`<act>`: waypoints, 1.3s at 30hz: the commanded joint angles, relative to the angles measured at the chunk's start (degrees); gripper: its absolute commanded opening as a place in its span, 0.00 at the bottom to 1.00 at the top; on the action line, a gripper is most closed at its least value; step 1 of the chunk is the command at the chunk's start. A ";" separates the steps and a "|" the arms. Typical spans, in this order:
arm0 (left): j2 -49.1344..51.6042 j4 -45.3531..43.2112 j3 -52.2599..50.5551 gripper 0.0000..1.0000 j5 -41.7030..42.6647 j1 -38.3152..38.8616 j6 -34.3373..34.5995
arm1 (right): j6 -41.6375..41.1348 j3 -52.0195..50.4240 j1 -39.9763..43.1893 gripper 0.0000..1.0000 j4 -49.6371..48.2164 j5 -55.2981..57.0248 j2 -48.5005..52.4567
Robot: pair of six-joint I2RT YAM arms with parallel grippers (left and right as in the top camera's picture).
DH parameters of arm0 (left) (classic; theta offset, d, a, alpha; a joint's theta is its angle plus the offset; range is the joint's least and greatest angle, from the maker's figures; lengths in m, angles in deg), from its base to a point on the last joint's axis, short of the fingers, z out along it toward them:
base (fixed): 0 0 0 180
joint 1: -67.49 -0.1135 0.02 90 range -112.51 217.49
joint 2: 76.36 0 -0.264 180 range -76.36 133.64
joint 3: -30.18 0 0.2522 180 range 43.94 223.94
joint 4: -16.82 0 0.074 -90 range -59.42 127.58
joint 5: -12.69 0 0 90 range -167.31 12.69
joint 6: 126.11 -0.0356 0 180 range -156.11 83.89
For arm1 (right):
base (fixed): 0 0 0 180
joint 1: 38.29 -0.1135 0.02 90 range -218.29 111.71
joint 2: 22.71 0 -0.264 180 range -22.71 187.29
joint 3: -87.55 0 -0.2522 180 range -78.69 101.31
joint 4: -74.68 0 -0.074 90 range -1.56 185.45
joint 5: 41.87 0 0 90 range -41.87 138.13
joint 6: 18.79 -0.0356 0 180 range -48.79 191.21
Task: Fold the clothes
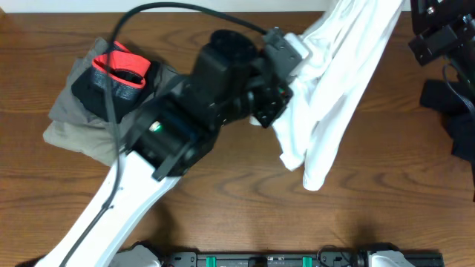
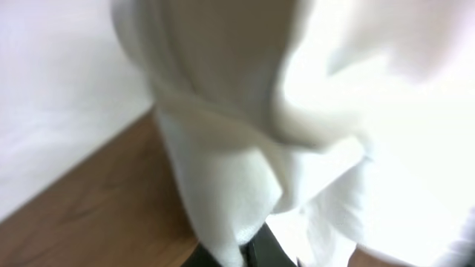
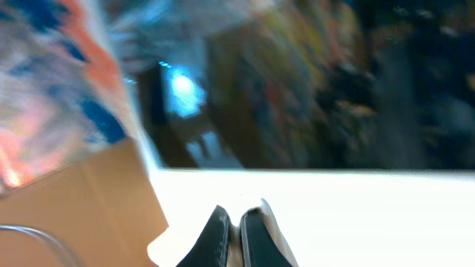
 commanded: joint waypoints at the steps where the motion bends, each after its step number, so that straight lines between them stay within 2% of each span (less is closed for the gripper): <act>1: -6.03 0.11 0.39 0.06 -9.38 -0.31 -1.42 | 4.35 0.55 2.12 0.03 3.63 6.60 0.04; 9: -10.97 1.16 0.39 0.06 -17.03 -0.31 -3.37 | 14.38 0.55 3.85 0.02 19.43 15.02 0.09; 15: -13.16 1.33 0.39 0.06 -17.03 -0.31 -4.15 | 20.02 0.55 3.85 0.01 28.72 23.87 -0.02; 20: -15.41 1.62 0.66 0.06 -14.19 0.24 -4.13 | 22.12 0.57 3.82 0.01 29.27 25.51 -2.64; 28: -20.13 1.75 3.82 0.06 -13.57 4.48 -4.13 | 21.62 0.92 3.82 0.01 28.89 27.98 -13.38; 35: -22.08 1.84 4.07 0.06 -3.19 7.87 -2.54 | 21.20 0.94 3.82 0.01 29.35 26.32 -19.61; 39: -21.31 4.39 4.04 0.06 -5.62 8.35 -2.60 | 20.98 0.90 3.82 0.01 30.42 26.29 -20.39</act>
